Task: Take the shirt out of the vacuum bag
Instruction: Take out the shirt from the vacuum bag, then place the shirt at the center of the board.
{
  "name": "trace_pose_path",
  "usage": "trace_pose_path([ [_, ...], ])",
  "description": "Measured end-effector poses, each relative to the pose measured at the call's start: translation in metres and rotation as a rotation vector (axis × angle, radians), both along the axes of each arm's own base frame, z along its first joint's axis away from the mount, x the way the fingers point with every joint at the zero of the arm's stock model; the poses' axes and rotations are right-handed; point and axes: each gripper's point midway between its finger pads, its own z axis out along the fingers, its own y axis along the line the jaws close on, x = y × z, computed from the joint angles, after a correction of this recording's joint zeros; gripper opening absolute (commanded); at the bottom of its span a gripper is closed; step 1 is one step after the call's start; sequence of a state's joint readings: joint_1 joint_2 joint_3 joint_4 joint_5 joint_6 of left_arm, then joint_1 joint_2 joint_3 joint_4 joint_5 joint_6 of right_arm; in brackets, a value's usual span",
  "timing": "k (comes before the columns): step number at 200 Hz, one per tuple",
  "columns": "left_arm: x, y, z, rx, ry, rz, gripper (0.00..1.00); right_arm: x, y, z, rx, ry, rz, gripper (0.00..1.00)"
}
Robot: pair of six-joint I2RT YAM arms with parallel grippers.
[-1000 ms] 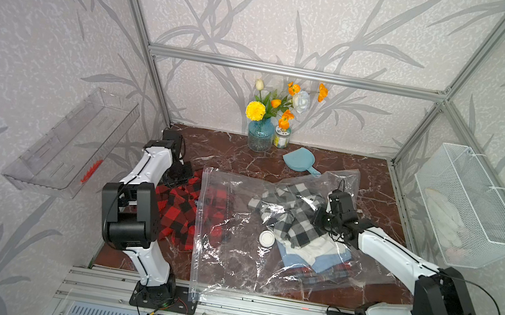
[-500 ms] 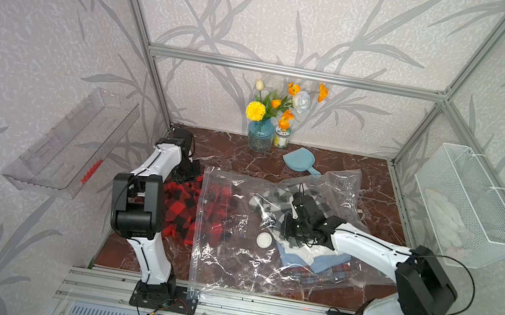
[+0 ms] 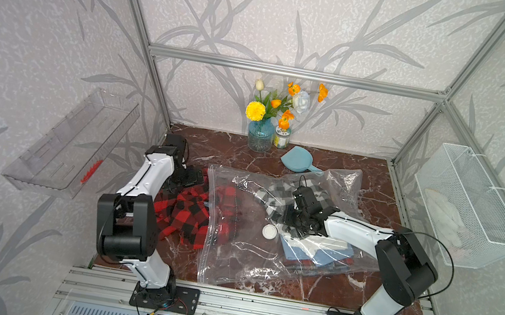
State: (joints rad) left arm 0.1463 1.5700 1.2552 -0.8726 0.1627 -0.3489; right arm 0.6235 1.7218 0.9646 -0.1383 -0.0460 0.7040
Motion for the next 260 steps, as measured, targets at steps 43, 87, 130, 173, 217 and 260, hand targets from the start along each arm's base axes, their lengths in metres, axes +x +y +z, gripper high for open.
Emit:
trace_pose_path([
  [43,-0.034,-0.01,0.005,-0.047,-0.017,0.062,1.0,0.021,-0.042,-0.002,0.01,-0.015,-0.115,0.0],
  [87,-0.065,-0.047,-0.037,-0.123,0.069,0.074,1.0,0.026,-0.046,-0.001,0.032,-0.033,-0.126,0.0],
  [130,-0.075,-0.066,-0.058,-0.131,0.05,0.09,1.0,0.026,-0.045,0.001,0.035,-0.035,-0.122,0.0],
  [173,-0.081,-0.07,-0.073,-0.143,0.052,0.111,1.0,0.025,-0.045,0.001,0.035,-0.035,-0.121,0.0],
  [217,-0.085,-0.087,-0.084,-0.174,0.037,0.093,0.97,0.025,-0.045,0.001,0.036,-0.036,-0.121,0.0],
  [260,-0.078,-0.114,-0.09,-0.194,0.018,0.041,0.59,0.025,-0.045,0.001,0.036,-0.035,-0.121,0.0],
])
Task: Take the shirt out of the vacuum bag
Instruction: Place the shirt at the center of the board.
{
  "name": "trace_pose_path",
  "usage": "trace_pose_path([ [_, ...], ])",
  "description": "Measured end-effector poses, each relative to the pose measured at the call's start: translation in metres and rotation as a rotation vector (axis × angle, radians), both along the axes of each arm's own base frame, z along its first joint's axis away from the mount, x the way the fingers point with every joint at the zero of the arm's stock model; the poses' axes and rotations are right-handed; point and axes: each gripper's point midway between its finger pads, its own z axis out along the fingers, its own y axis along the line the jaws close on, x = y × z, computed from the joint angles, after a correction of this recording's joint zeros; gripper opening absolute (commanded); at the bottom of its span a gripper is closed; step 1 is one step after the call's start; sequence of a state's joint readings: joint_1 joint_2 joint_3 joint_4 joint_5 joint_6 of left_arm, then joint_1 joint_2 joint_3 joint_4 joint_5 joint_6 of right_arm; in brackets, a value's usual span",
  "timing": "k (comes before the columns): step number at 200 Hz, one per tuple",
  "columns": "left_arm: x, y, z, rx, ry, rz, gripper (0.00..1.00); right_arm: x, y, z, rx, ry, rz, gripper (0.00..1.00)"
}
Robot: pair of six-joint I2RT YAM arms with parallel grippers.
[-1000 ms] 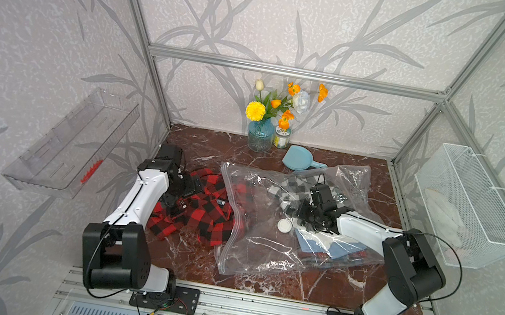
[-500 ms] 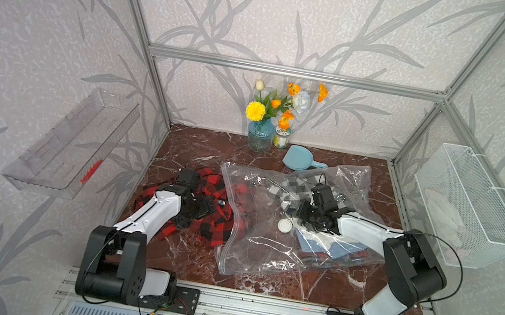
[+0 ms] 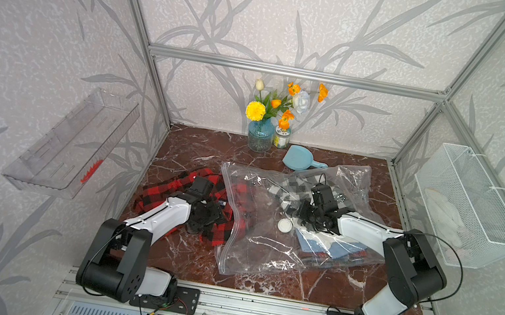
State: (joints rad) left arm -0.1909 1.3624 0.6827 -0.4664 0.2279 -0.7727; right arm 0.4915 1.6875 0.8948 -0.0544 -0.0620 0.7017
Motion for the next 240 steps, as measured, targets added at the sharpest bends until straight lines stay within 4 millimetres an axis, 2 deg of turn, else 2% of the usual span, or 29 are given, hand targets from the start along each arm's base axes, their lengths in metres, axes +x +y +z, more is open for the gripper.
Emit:
trace_pose_path([
  [43,0.002,-0.006,0.002,-0.006,-0.012,-0.012,0.18,0.0,0.0,0.0,0.0,0.0,0.0,0.0],
  [70,0.005,-0.006,0.009,0.005,-0.019,-0.03,0.06,0.0,0.0,0.0,0.0,0.0,0.0,0.0],
  [119,0.014,-0.003,0.035,0.044,-0.045,-0.07,0.02,0.0,0.0,0.0,-0.002,-0.001,0.003,0.0],
  [146,0.015,0.007,0.05,0.095,-0.047,-0.083,0.02,0.0,0.0,0.0,-0.002,-0.002,0.005,0.0],
  [165,0.013,0.02,0.058,0.125,-0.04,-0.07,0.02,0.0,0.0,0.0,-0.003,-0.002,0.008,0.0],
  [213,-0.002,0.069,0.069,0.171,-0.015,0.03,0.02,0.0,0.0,0.0,-0.006,-0.004,0.013,0.0],
  [240,-0.008,0.083,0.071,0.198,-0.003,0.04,0.02,0.0,0.0,0.0,-0.005,-0.003,0.013,0.0],
])
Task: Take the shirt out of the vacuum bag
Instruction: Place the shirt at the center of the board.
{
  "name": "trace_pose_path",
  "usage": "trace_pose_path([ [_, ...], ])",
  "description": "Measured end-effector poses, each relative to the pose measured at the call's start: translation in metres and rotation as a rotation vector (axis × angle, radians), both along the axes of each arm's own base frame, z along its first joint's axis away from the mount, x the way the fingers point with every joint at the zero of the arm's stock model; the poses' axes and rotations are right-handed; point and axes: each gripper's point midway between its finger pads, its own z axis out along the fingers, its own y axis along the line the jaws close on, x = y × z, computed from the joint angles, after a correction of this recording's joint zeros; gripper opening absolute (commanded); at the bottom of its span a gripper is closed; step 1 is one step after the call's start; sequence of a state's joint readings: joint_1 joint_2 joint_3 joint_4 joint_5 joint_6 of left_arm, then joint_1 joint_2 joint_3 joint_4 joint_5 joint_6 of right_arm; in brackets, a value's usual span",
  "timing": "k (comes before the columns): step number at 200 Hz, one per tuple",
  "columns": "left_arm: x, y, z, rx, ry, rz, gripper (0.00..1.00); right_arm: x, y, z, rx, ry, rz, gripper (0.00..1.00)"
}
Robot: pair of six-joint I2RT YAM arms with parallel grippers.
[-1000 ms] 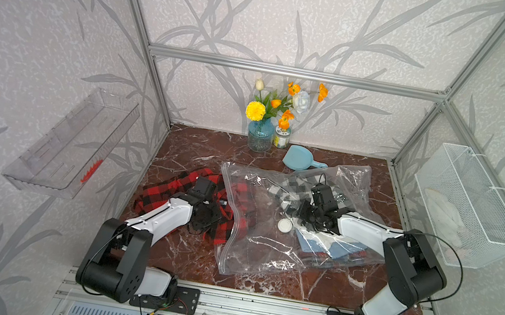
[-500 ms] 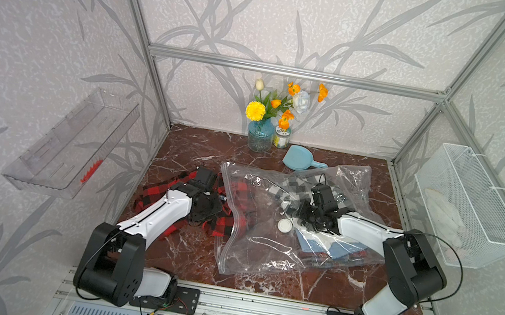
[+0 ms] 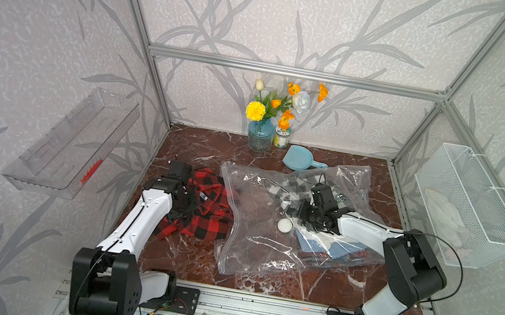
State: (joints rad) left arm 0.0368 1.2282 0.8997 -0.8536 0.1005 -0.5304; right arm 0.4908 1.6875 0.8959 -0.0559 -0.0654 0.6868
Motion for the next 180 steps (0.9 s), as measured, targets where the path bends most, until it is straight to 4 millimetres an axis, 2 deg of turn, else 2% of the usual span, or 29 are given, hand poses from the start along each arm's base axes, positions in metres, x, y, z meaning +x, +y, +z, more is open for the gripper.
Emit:
trace_pose_path([
  [48,0.001,0.014,0.0,0.029,0.037,-0.013,0.02,0.0,0.0,0.0,0.0,0.0,0.001,0.0],
  [130,0.025,0.049,0.027,0.084,0.044,-0.018,0.01,0.0,0.0,0.0,0.001,0.001,0.005,0.0],
  [180,0.03,0.068,0.016,0.097,0.107,-0.006,0.0,0.0,0.0,0.0,0.003,0.002,0.005,0.0],
])
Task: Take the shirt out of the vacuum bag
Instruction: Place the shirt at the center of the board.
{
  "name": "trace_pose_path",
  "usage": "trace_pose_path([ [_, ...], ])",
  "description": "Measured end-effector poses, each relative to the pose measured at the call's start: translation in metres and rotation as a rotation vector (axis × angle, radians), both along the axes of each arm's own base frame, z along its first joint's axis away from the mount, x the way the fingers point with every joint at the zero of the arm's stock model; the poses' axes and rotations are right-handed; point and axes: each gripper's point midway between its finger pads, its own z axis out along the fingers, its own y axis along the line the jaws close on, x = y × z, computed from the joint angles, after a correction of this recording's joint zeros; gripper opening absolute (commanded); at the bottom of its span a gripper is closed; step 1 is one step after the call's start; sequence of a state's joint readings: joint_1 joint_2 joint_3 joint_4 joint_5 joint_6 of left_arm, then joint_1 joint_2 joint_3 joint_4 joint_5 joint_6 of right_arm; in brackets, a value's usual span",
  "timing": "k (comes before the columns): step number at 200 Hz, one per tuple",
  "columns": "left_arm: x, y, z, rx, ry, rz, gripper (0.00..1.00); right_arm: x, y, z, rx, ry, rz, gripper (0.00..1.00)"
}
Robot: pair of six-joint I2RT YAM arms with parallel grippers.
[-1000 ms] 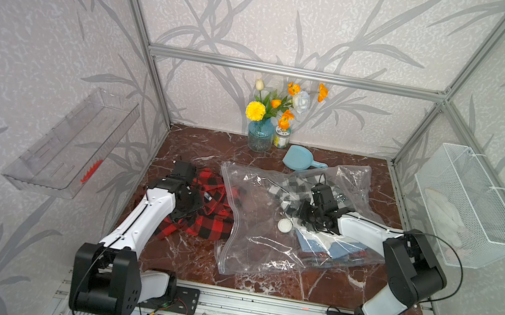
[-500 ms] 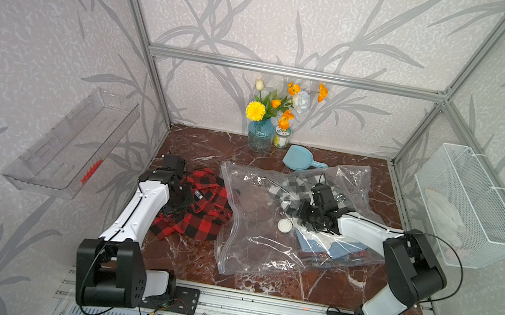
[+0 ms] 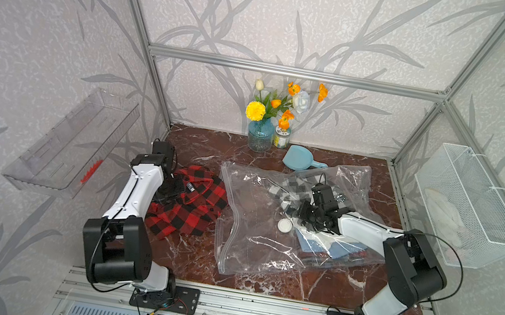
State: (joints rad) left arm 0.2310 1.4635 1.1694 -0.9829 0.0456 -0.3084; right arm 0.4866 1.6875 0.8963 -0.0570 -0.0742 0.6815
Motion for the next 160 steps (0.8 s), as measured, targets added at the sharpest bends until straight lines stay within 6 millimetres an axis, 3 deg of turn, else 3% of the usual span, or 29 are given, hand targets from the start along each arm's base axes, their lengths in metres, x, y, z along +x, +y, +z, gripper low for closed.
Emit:
trace_pose_path([
  [91,0.02,0.028,0.011,0.107,0.051,-0.029,0.0,0.0,0.0,0.0,0.001,0.0,0.006,0.0],
  [130,0.023,0.028,0.018,0.11,0.047,-0.043,0.0,0.001,0.0,-0.001,0.001,0.007,0.012,0.0],
  [140,0.023,0.028,0.018,0.11,0.049,-0.045,0.08,0.001,0.0,-0.001,0.002,0.008,0.014,0.0],
  [160,0.023,0.029,0.015,0.113,0.061,-0.052,0.34,0.001,0.001,-0.001,0.003,0.01,0.017,0.0],
])
